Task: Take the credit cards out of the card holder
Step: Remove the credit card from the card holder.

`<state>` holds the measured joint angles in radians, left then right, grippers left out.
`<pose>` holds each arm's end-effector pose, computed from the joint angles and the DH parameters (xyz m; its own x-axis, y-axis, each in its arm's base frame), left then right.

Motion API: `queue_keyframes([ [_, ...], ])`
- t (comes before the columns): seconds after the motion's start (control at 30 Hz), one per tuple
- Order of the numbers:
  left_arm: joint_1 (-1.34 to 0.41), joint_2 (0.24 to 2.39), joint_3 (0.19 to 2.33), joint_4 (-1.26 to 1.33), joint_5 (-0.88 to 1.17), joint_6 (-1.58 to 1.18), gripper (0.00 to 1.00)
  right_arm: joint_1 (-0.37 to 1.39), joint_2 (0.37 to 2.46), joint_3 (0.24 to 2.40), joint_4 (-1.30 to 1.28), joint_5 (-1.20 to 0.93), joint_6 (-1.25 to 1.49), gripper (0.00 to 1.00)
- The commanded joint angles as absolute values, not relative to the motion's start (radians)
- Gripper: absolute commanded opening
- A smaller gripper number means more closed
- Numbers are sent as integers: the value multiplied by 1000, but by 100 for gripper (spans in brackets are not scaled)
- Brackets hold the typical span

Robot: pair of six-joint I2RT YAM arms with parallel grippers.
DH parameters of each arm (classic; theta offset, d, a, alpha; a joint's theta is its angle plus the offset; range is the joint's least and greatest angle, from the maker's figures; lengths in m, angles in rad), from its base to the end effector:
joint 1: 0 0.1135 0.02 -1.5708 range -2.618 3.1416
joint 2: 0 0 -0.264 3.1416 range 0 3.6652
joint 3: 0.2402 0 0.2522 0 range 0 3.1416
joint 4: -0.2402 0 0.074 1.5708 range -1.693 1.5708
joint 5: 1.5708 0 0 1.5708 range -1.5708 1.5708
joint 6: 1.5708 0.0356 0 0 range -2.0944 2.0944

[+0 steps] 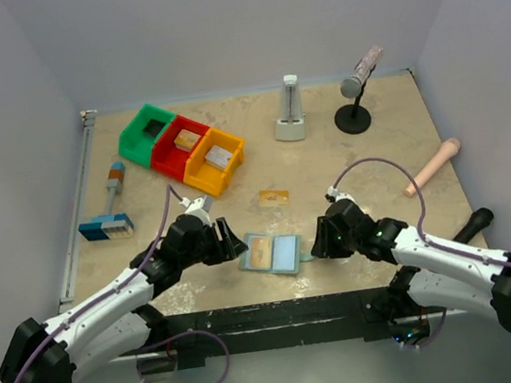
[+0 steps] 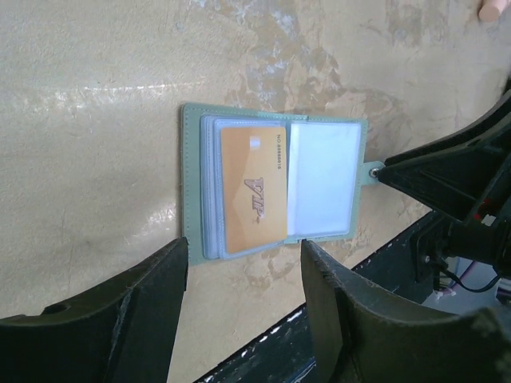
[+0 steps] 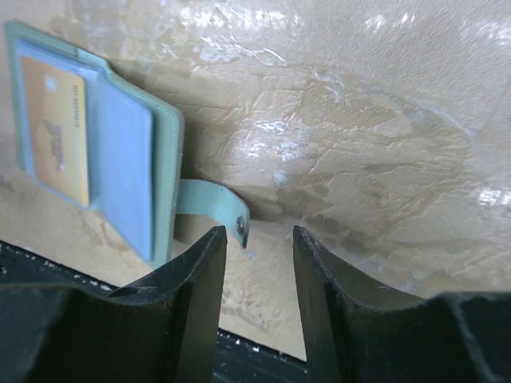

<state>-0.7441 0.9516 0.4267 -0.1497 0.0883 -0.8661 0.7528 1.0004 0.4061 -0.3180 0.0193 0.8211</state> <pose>0.1408 -0.1339 0.1893 -0.8502 -0.2487 -0.4640 0.1198 0.7668 -0.6306 0.1326 0.1233 0.1616 -0.8873 0.1715 -0.4282 -0.0375 0.8985 0.4375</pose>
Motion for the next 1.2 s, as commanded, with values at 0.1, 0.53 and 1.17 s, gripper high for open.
queue_keyframes([
  [0.1,-724,914,437,-118,80,-854,62,759,793,564,-566,149,723,47],
  [0.53,-689,1094,380,71,173,-913,57,850,1098,548,-66,-270,799,28],
  [1.17,-690,1210,275,201,225,-945,52,848,1288,468,-29,-89,920,24],
])
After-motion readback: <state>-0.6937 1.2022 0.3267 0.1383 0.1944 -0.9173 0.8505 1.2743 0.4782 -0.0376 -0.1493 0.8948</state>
